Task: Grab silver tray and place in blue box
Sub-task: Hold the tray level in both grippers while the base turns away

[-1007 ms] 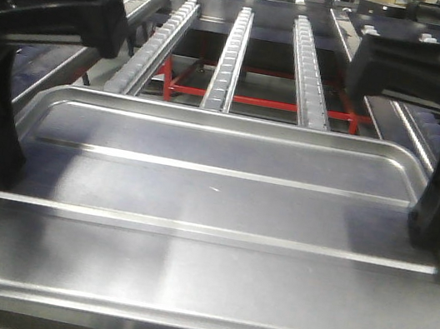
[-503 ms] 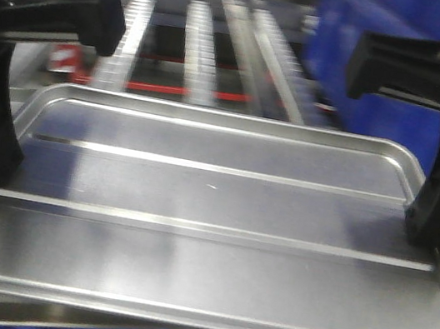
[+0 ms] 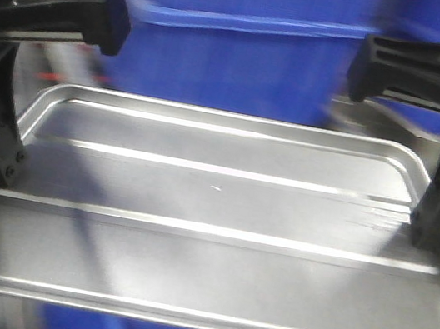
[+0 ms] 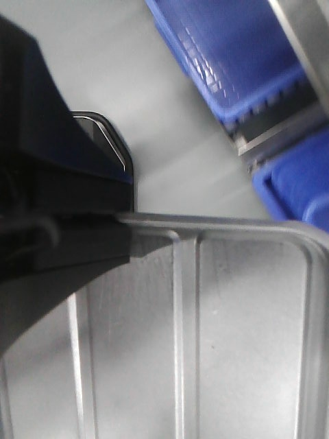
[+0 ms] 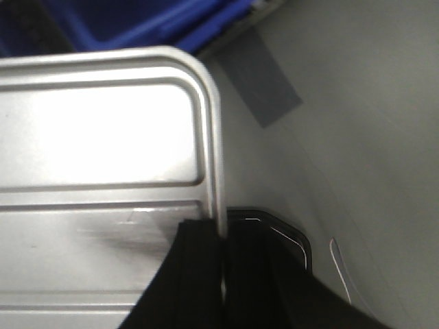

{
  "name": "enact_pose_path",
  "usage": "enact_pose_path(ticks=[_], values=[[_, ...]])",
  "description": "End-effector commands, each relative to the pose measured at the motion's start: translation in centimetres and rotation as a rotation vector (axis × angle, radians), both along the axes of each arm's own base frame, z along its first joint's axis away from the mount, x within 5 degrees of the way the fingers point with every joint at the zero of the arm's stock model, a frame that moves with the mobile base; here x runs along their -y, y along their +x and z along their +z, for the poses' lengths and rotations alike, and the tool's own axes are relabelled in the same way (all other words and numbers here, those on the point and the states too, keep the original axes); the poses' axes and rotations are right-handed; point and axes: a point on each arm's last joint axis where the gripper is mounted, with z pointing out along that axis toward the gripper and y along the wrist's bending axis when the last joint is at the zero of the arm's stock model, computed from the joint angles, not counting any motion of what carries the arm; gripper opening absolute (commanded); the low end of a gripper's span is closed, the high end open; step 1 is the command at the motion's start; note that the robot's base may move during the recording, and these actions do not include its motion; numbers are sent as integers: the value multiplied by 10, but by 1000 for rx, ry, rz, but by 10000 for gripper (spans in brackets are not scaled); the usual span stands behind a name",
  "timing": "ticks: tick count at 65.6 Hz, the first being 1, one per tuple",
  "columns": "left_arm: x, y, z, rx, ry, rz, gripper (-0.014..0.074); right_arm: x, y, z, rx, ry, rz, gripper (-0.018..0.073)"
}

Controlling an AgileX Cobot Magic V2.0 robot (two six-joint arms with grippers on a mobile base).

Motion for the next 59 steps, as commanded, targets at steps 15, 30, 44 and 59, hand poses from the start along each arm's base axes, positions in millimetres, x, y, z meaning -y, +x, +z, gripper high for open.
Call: enact_pose_path(ticks=[15,30,44,59], values=[[-3,-1,11,37,-14,-4,-104,9,0,12,36,-51,-16,50],[-3,-1,11,37,-14,-4,-104,15,-3,10,-4,-109,-40,50],[-3,-1,11,37,-14,-4,-104,21,-6,8,-44,-165,-63,50],[-3,-1,11,37,-14,-4,-104,26,-10,7,-85,-224,-87,50]])
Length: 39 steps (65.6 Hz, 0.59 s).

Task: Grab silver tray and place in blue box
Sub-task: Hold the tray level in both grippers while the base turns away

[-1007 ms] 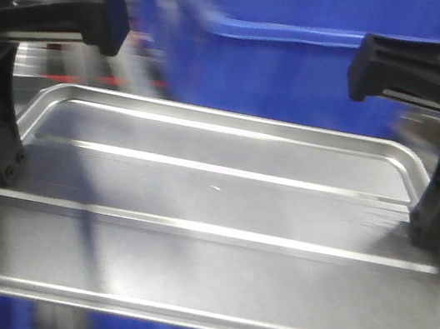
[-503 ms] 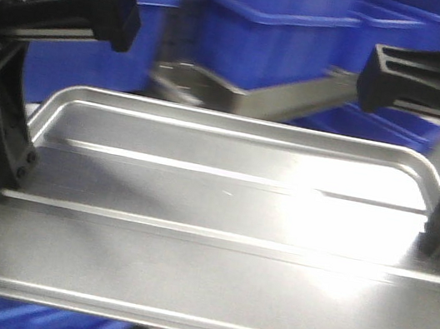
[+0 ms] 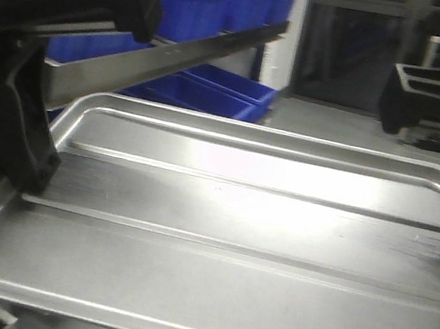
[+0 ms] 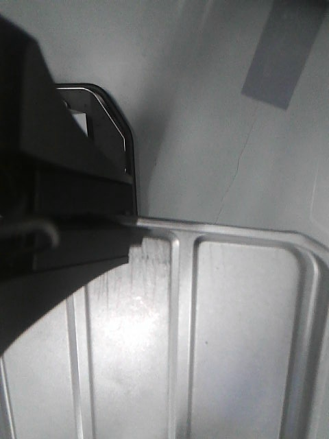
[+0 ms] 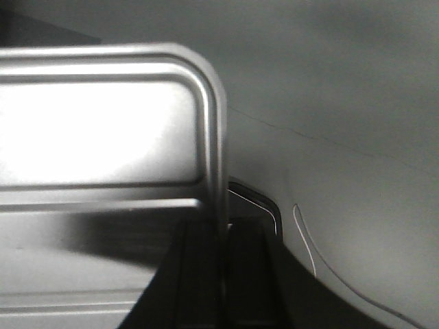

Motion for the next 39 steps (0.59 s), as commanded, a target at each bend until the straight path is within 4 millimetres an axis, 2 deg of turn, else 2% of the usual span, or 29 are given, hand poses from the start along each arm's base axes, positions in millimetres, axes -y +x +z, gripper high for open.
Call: enact_pose_path(ticks=[1,39], values=[[-9,1,10,42,53,12,-104,17,-2,9,5,-139,-34,50],[-9,1,10,42,53,12,-104,22,-5,9,-33,-192,-55,50]])
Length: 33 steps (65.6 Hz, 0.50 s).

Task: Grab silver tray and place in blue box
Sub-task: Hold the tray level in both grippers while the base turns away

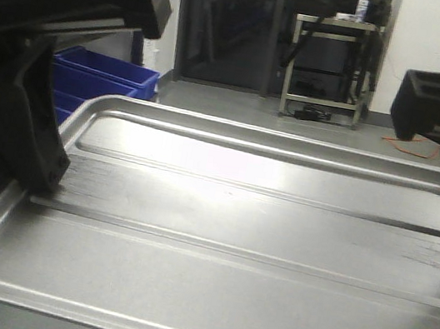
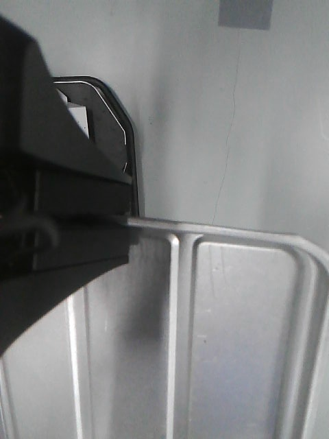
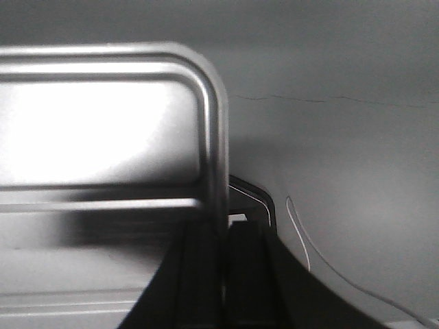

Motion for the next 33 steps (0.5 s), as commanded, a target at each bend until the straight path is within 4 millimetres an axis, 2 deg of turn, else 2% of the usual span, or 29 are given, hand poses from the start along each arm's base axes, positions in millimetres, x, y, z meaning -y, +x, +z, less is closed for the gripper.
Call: enact_pose_path(ticks=[1,33], values=[[-11,2,10,43,64,20,-104,20,-3,9,-14,-179,-44,50],[-11,2,10,43,64,20,-104,20,-3,9,-14,-179,-44,50]])
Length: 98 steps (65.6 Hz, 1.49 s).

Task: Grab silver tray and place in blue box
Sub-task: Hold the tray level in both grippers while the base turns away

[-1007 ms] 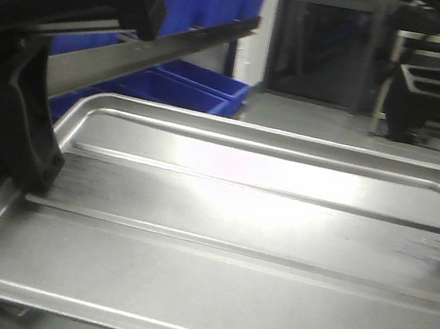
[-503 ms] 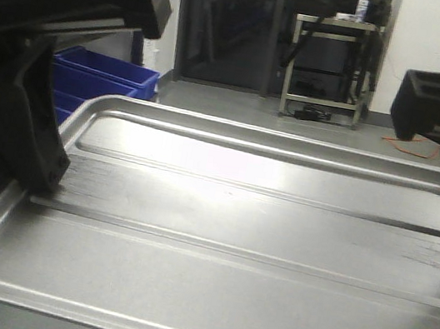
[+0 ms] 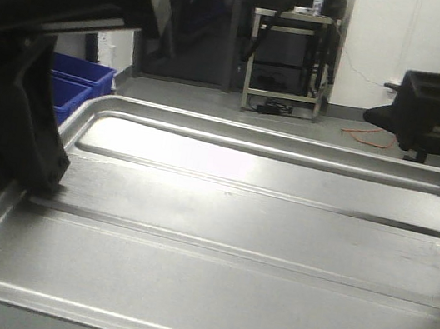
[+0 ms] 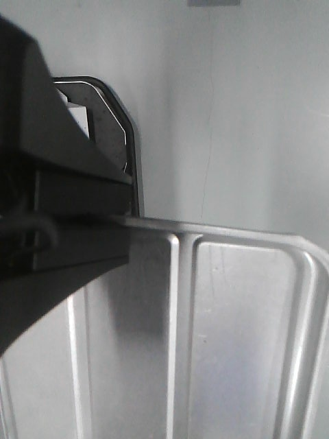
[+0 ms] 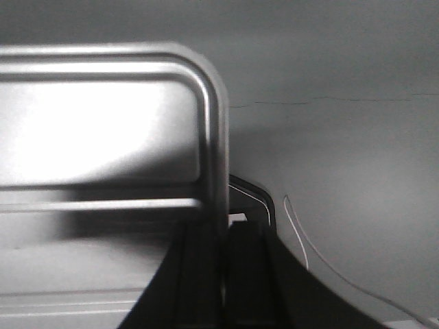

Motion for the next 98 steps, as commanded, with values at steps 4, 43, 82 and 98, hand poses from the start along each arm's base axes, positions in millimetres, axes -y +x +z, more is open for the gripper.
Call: enact_pose_path(ticks=[4,43,82,98], values=[[-11,2,10,43,66,22,-104,20,-3,9,-12,-179,-41,50],[-11,2,10,43,66,22,-104,20,-3,9,-12,-179,-41,50],[-11,3,10,50,69,20,-104,20,-3,9,-11,-178,-41,50],[-11,3,10,51,69,20,-104,20,-3,9,-11,-178,-41,50]])
